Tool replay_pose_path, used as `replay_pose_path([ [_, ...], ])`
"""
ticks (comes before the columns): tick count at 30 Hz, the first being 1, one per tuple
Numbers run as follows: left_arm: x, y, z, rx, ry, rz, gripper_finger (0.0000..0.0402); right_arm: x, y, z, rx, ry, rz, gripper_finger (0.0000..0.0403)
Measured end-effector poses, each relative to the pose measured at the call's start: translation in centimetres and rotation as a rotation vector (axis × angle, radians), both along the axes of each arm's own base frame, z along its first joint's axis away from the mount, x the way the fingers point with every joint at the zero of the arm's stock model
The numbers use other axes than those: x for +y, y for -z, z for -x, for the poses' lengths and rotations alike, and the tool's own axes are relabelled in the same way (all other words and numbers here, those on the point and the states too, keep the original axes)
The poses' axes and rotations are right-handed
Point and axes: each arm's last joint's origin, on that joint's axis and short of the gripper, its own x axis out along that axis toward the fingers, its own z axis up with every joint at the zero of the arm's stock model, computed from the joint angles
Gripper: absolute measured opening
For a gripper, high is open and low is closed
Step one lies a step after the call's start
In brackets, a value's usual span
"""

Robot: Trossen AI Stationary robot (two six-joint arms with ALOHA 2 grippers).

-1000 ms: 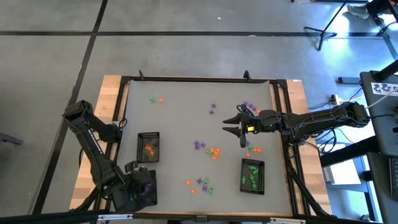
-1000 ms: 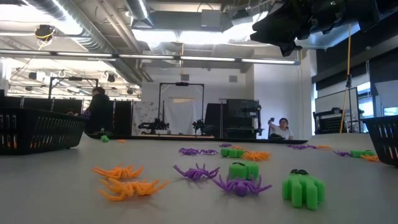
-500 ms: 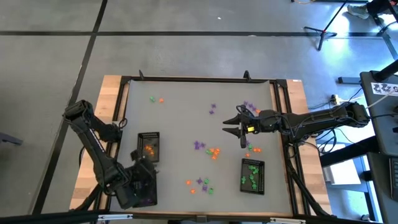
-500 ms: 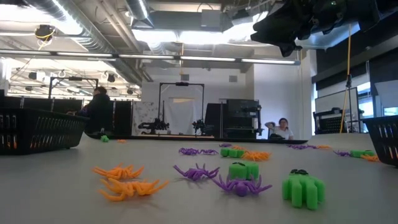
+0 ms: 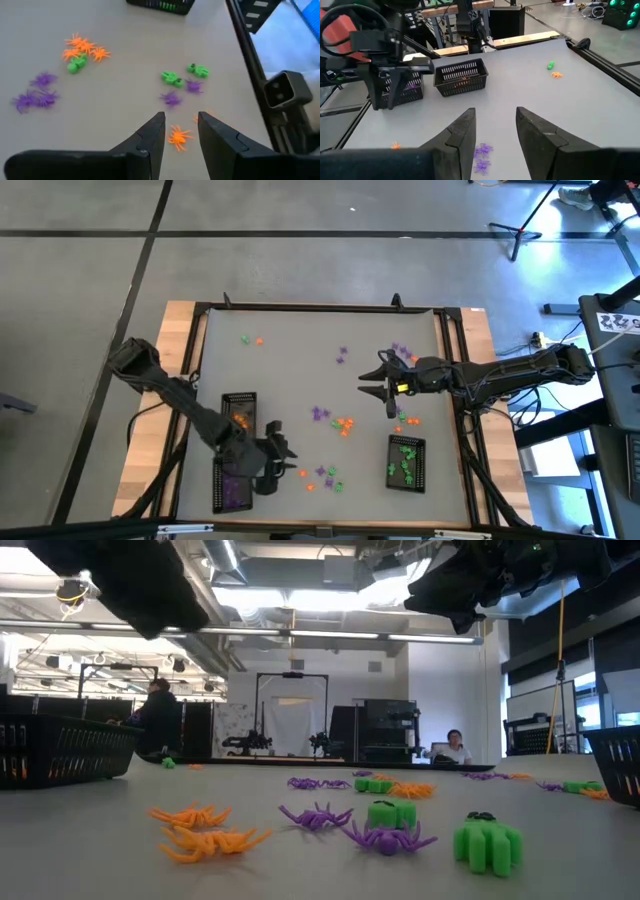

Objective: Sort Halloween decoration
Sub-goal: Put the orange spider toy into the top black basket

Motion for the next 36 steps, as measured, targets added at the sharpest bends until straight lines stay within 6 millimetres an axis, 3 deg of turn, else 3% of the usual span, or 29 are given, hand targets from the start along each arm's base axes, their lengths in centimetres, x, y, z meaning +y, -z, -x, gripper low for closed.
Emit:
replay_pose_path([
  [5, -0.3, 2.1, -0.6, 0.049, 0.041, -0.075, 0.0110, 0.0, 0.1, 0.0, 0.010, 0.001, 0.001, 0.0138],
  [17, -2.5, 4.9, -4.6, 0.139, 0.185, -0.124, 0.0147, 0.0, 0.1, 0.0, 0.011, 0.002, 0.001, 0.0138],
  [28, -2.3, 8.1, -5.2, 0.279, 0.165, -0.175, 0.0170, 0.0, 0.6, -0.3, 0.034, 0.002, 0.002, 0.0138],
  [36, -1.8, 8.5, -5.2, 0.307, 0.150, -0.232, 0.0136, 0.0, 0.7, -0.4, 0.035, 0.002, 0.002, 0.0138],
])
